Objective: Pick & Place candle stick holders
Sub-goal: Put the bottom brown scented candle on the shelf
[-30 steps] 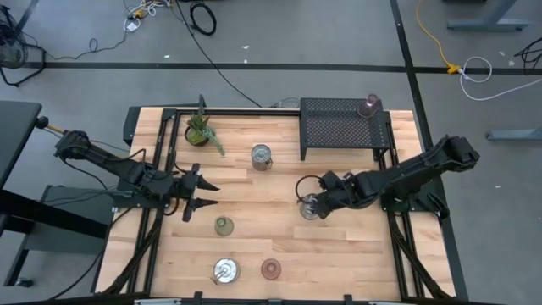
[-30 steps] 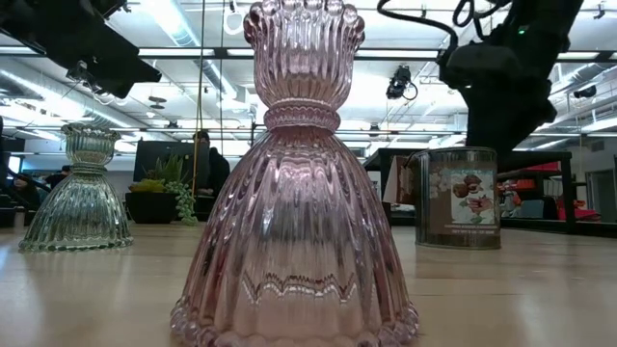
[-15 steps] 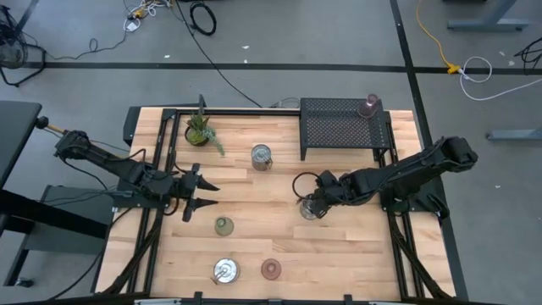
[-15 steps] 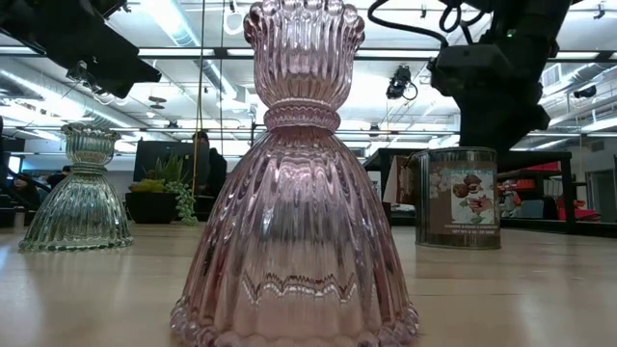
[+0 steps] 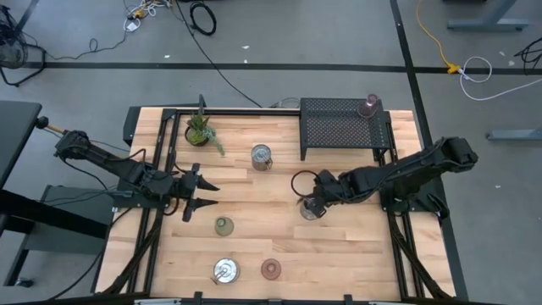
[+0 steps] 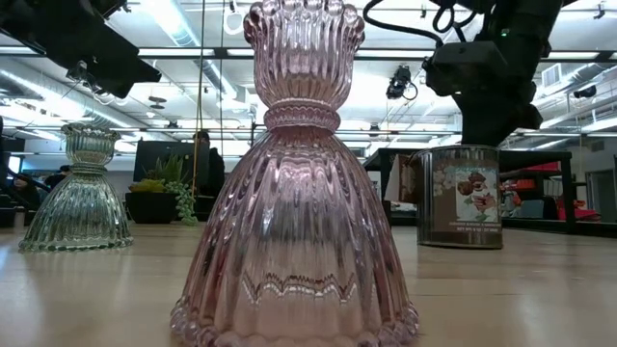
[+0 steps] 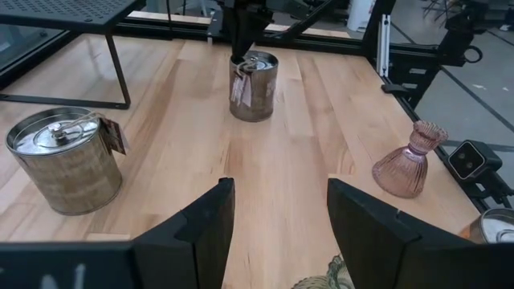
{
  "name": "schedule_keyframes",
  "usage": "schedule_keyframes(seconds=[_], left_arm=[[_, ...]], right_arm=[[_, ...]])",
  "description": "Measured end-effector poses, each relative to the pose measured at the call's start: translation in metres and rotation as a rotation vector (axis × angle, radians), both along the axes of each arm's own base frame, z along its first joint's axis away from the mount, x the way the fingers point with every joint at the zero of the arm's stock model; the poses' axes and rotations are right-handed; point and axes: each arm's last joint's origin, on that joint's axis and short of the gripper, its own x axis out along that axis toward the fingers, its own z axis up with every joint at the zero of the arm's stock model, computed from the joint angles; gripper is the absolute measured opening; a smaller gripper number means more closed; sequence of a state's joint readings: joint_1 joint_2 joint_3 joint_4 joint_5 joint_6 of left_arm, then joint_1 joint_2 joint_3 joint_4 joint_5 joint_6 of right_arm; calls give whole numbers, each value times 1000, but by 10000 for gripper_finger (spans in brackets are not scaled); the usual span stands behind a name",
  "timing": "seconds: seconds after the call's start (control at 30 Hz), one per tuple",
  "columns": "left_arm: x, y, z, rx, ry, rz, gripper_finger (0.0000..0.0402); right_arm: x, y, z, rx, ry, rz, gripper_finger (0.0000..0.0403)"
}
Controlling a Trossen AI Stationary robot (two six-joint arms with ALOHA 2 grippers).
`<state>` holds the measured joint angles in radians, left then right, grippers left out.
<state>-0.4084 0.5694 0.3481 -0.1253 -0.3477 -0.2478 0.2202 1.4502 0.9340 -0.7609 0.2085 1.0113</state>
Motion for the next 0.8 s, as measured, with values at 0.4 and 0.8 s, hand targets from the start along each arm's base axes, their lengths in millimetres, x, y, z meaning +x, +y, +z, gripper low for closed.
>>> schedule_keyframes(seconds=[0.4,0.8], left_arm=[[0,0,0,2,4,0,202],[0,0,-1,1,7,0,202]], right_arm=[[10,-15,60,-22,64,66,1],[-18,-39,192,-121,45,39,0]])
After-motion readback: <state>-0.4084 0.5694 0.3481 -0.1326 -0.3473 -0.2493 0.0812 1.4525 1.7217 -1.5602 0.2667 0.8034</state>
